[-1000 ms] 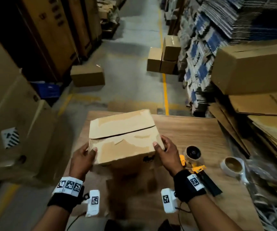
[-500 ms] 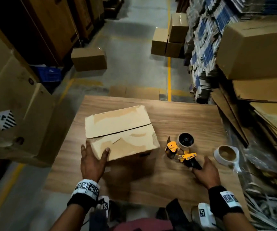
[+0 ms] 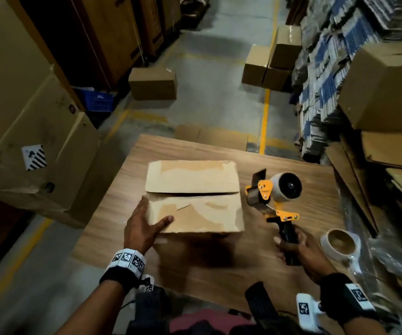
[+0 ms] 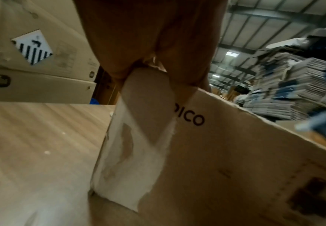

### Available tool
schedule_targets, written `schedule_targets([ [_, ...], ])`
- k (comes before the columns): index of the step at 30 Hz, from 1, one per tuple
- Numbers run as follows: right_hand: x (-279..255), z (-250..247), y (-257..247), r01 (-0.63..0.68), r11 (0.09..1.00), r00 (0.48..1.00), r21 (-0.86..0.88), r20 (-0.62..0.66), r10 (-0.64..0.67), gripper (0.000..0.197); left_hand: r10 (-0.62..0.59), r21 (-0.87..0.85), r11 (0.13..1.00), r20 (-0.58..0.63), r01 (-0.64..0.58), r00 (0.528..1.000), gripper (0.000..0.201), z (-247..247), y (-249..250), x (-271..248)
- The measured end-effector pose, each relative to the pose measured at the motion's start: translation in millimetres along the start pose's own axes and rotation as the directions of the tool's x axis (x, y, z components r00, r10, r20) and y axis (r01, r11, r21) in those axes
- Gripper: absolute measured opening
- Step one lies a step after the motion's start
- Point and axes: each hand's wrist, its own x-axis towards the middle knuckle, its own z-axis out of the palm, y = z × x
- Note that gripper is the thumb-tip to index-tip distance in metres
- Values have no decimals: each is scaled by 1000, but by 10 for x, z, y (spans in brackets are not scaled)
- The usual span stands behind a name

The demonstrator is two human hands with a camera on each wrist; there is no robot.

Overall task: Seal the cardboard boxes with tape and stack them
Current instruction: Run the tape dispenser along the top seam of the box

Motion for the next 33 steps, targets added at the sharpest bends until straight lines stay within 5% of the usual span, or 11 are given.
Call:
schedule_targets([
  [5,-177,389,-689,139,990,973,-22,188,-133,25,136,-18,991,183,-135,974,119,-6,156,-20],
  [13,-279,1206,-897,184,982,921,40,342,-186,23,140,-506,860,103,-70,985,133,-172,462,-8],
  [20,-176,1454,-965,223,975,931,3,298,-213,30,212,-616,782,111,-100,971,87,-444,222,16],
  [26,-122,1591,-1021,262,965,918,-4,309,-248,43,218,-837,546,185,37,958,61,-517,135,-77],
  [33,-96,1650,-1084,281,960,906,-9,331,-263,35,350,-840,538,305,77,886,19,-691,141,-109],
])
